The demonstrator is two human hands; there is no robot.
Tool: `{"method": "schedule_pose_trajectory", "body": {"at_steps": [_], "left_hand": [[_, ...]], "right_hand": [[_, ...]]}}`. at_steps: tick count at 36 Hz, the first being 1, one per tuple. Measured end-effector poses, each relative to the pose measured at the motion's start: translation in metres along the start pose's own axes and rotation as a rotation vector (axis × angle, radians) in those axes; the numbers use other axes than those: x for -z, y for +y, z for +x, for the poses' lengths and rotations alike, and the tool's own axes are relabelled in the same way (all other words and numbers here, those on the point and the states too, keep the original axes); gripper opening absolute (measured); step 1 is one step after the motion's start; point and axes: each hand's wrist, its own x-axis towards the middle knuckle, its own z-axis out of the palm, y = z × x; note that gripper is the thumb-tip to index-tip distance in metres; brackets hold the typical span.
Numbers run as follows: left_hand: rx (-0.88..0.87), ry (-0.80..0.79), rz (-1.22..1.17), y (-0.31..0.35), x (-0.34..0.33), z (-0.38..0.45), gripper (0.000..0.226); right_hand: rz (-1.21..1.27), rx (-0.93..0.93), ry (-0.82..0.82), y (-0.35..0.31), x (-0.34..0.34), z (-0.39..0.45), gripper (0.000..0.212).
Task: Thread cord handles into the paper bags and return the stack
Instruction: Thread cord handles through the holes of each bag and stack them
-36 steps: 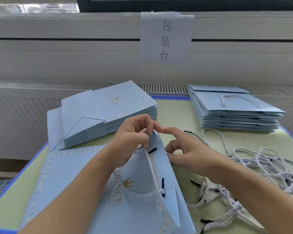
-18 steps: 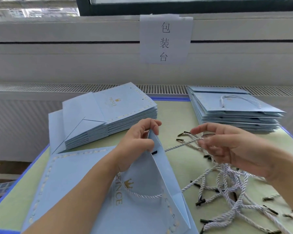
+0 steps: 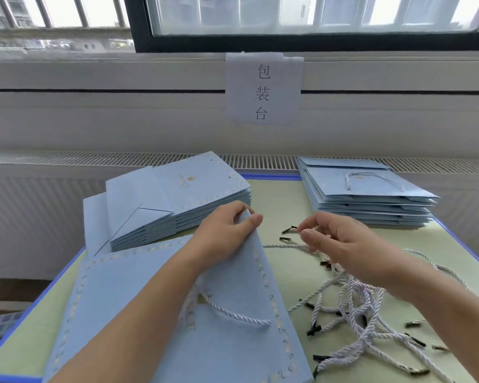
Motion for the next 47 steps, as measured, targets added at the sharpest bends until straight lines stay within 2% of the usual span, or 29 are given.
{"method": "schedule_pose_trajectory", "body": {"at_steps": [4, 6, 7, 9, 11, 12, 14, 18, 22, 24, 26, 28, 29, 32, 33, 34, 36, 38, 40, 41, 42, 44, 47], "left_hand": [[-0.099, 0.046, -0.116, 0.026, 0.013, -0.004, 0.021], [-0.161, 0.094, -0.1, 0.044, 0.02, -0.008, 0.021], [-0.191, 0.123, -0.097, 0.053, 0.025, -0.01, 0.021], [-0.272, 0.194, -0.106, 0.072, 0.033, -0.012, 0.023], [-0.363, 0.278, -0.11, 0.09, 0.041, -0.016, 0.025], [-0.404, 0.316, -0.123, 0.098, 0.045, -0.017, 0.024], [-0.474, 0.39, -0.132, 0.112, 0.051, -0.02, 0.023], [-0.623, 0.511, -0.116, 0.13, 0.058, -0.032, 0.019], [-0.715, 0.752, 0.084, 0.13, 0.06, -0.05, 0.04], [-0.752, 0.882, 0.102, 0.125, 0.059, -0.061, 0.033], [-0.728, 0.917, -0.006, 0.12, 0.058, -0.068, 0.021], [-0.606, 0.822, -0.226, 0.117, 0.059, -0.07, 0.02], [-0.5, 0.703, -0.392, 0.116, 0.058, -0.07, 0.025], [-0.111, 0.078, -0.928, 0.112, 0.057, -0.068, 0.063], [-0.021, -0.092, -1.045, 0.112, 0.055, -0.07, 0.068], [0.067, -0.182, -1.118, 0.112, 0.052, -0.072, 0.065], [0.232, -0.205, -1.142, 0.107, 0.045, -0.071, 0.045], [0.315, -0.144, -1.055, 0.099, 0.033, -0.066, 0.025], [0.341, -0.095, -0.998, 0.089, 0.021, -0.058, 0.017], [0.342, -0.081, -0.981, 0.083, 0.016, -0.055, 0.017], [0.341, -0.073, -0.967, 0.079, 0.012, -0.052, 0.018], [0.34, -0.072, -0.953, 0.077, 0.007, -0.05, 0.019], [0.33, -0.115, -0.972, 0.079, 0.006, -0.047, 0.018]], "right_hand": [[-0.134, 0.055, -0.028, -0.014, 0.003, -0.006, 0.076], [-0.016, 0.058, -0.125, -0.023, 0.002, -0.008, 0.103], [0.116, 0.061, -0.207, -0.028, 0.001, -0.01, 0.102], [0.373, 0.075, -0.362, -0.041, 0.002, -0.018, 0.068], [0.565, 0.086, -0.389, -0.052, 0.006, -0.026, 0.03], [0.615, 0.089, -0.364, -0.057, 0.009, -0.03, 0.02], [0.659, 0.089, -0.292, -0.066, 0.017, -0.034, 0.017], [0.675, 0.189, -0.204, -0.081, 0.035, -0.043, 0.027], [0.601, 0.314, -0.055, -0.093, 0.055, -0.059, 0.023], [0.391, 0.395, 0.129, -0.096, 0.063, -0.068, 0.024], [0.0, 0.497, 0.372, -0.096, 0.069, -0.074, 0.03], [-0.3, 0.632, 0.493, -0.096, 0.071, -0.077, 0.016], [-0.439, 0.681, 0.507, -0.096, 0.069, -0.079, 0.016], [-0.84, 0.746, 0.569, -0.088, 0.057, -0.075, 0.044], [-0.936, 0.744, 0.563, -0.083, 0.052, -0.074, 0.049], [-1.0, 0.738, 0.533, -0.076, 0.046, -0.073, 0.052], [-1.056, 0.706, 0.384, -0.062, 0.036, -0.072, 0.049], [-1.054, 0.587, 0.16, -0.058, 0.029, -0.075, 0.046], [-0.924, 0.466, -0.007, -0.052, 0.03, -0.079, 0.071], [-0.85, 0.408, -0.067, -0.044, 0.033, -0.079, 0.076], [-0.781, 0.392, -0.091, -0.037, 0.037, -0.08, 0.073], [-0.643, 0.422, -0.028, -0.028, 0.046, -0.079, 0.055], [-0.71, 0.455, 0.064, -0.021, 0.058, -0.076, 0.023]]}}
